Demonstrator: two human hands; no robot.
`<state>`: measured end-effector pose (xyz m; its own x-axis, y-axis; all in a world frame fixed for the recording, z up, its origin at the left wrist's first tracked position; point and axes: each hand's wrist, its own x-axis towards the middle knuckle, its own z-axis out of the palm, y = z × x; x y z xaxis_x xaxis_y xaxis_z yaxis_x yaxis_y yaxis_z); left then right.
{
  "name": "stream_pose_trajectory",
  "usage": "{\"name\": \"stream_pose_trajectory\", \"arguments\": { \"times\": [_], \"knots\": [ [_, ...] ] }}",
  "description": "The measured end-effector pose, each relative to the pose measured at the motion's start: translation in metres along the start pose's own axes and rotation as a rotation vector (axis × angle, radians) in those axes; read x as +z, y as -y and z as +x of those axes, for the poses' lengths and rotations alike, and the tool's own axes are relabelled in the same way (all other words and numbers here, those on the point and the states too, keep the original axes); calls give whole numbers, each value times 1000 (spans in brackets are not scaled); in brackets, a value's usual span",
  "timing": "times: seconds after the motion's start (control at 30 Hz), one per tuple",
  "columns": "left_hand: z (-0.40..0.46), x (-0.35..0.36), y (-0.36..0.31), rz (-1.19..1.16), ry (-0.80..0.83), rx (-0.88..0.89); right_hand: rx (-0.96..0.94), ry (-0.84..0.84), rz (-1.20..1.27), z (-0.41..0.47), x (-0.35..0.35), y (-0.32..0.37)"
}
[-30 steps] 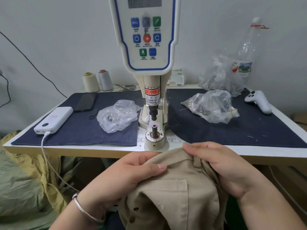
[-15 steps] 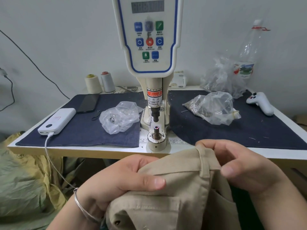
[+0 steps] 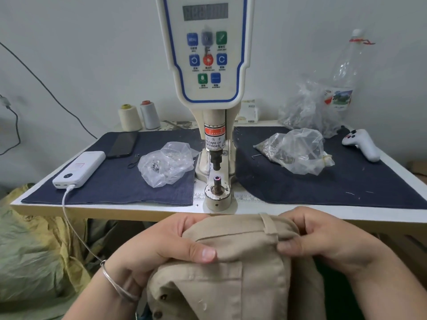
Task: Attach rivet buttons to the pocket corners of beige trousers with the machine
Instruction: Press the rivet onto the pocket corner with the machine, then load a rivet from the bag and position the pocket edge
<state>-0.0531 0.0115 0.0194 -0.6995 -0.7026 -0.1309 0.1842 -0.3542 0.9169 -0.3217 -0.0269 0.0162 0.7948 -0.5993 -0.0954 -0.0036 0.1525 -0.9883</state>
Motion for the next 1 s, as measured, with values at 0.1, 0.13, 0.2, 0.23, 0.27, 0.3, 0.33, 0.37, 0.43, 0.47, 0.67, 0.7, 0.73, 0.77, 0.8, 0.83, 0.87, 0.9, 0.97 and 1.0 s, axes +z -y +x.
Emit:
{"name": "stream_pose_trajectory", "arguments": {
  "times": [0.1, 0.13, 0.2, 0.23, 0.27, 0.3, 0.33, 0.37, 0.43, 0.47, 0.67, 0.7, 0.73, 0.77, 0.8, 0.83, 0.87, 0.9, 0.97, 1.0],
  "knots": [
    [0, -5, 1, 43, -64, -64, -23, -5, 294, 4, -1, -12],
    [0, -7, 1, 62, -86, -83, -17, -16, 351, 5, 0, -14],
    [1, -9, 2, 111, -157, -110, -2, -73, 386, 9, 4, -16],
    [1, -11, 4, 107, -202, -107, 6, -115, 395, 11, 6, -17],
    [2, -12, 7, 72, -245, -88, 20, -160, 406, 14, 9, -19],
    [3, -12, 10, 21, -276, -65, 34, -211, 404, 17, 11, -21],
    [4, -11, 13, -22, -297, -39, 47, -265, 397, 20, 13, -22],
    [6, -10, 17, -52, -311, -13, 58, -319, 386, 22, 15, -23],
    [11, -7, 24, -104, -335, 50, 60, -396, 378, 27, 18, -21],
    [14, -5, 26, -122, -352, 79, 55, -416, 376, 30, 19, -19],
    [29, -12, 34, -52, -573, 96, 17, -683, -214, 37, 6, -15],
    [29, -14, 36, -45, -569, 86, -22, -782, -388, 36, -5, -15],
    [28, -16, 39, -44, -548, 72, -77, -915, -529, 34, -17, -15],
    [27, -18, 45, -47, -528, 50, -129, -1080, -676, 31, -33, -14],
    [26, -20, 51, -52, -517, 25, -174, -1235, -829, 28, -49, -11],
    [24, -19, 55, -49, -513, 2, -183, -1346, -960, 27, -66, -9],
    [23, -18, 58, -27, -510, -15, -139, -1395, -1065, 27, -84, -8],
    [24, -18, 62, 3, -511, -25, -52, -1396, -1148, 29, -100, -7],
    [24, -21, 66, 54, -513, -41, 180, -1353, -1269, 39, -128, -2],
    [23, -21, 66, 67, -506, -41, 281, -1322, -1328, 46, -138, 1]
  ]
}}
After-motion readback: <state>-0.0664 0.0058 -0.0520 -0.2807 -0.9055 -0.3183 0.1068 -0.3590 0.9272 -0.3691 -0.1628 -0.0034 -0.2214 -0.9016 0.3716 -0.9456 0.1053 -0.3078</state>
